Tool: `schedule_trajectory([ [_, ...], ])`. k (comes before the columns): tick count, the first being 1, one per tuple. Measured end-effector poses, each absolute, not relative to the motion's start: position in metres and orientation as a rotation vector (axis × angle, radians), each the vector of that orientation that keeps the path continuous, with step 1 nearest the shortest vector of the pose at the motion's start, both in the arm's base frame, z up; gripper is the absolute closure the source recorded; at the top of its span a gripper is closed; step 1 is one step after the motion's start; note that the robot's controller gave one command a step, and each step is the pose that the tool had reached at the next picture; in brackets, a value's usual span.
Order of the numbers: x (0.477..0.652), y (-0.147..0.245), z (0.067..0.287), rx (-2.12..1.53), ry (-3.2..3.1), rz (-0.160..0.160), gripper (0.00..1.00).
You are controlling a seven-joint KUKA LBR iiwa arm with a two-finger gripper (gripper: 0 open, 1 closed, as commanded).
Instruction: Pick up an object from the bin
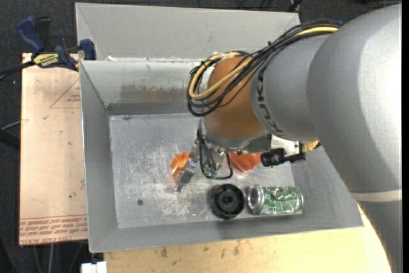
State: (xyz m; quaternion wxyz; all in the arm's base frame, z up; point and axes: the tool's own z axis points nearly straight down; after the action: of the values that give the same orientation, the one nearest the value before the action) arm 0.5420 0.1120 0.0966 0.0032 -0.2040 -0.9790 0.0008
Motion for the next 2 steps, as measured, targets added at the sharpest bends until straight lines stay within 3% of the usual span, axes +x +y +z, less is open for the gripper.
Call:
schedule_trajectory([
  [2,0.544,0.112,0.133,-0.639,-3.077,-0.002,1.00],
])
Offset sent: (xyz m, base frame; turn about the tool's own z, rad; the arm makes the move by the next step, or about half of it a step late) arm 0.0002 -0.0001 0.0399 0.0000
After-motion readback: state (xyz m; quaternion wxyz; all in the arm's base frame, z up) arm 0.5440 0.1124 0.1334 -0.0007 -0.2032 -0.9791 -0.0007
